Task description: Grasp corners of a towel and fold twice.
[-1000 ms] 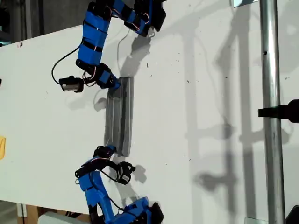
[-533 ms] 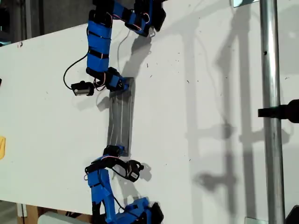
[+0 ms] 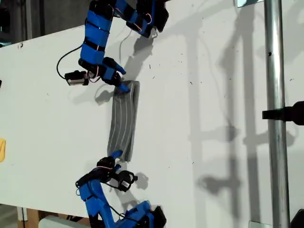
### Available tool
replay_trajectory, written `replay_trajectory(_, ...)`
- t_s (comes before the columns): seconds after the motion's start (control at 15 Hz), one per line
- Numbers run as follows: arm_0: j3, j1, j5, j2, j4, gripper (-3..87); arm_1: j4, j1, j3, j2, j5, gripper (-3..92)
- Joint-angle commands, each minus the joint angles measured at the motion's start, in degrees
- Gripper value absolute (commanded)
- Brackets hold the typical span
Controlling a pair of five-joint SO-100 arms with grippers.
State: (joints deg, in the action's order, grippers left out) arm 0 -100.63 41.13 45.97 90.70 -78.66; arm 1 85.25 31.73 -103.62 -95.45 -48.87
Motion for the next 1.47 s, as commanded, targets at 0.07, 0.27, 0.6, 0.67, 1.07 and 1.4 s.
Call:
replay_trajectory(0.07, -7.65, -1.58, 4.57, 31.20, -2.72, 31.3, 7.73, 1.58, -8.17, -24.96, -6.24, 33.2)
replay_trajectory(0.27, -27.69, -10.63, 9.49, 62.93, 2.64, 24.2, 9.40, -8.70, -19.69, -45.00, -20.83, 34.6)
replay_trajectory(0.6, -62.31, -27.60, 25.14, 108.54, 5.27, 10.4, 7.47, -28.48, -39.90, -68.20, -44.38, 31.5)
replay_trajectory(0.67, -65.74, -30.76, 24.87, 108.63, 8.17, 2.6, 8.44, -29.79, -38.67, -65.30, -45.97, 33.3)
replay_trajectory(1.07, -78.31, -29.71, 24.52, 108.63, 9.40, -2.7, -5.54, -17.93, -37.35, -52.47, -35.95, 44.9)
replay_trajectory(1.4, -78.31, -29.88, 25.31, 108.63, 8.61, -2.7, -24.17, -4.13, -26.02, -13.18, -28.39, 47.7)
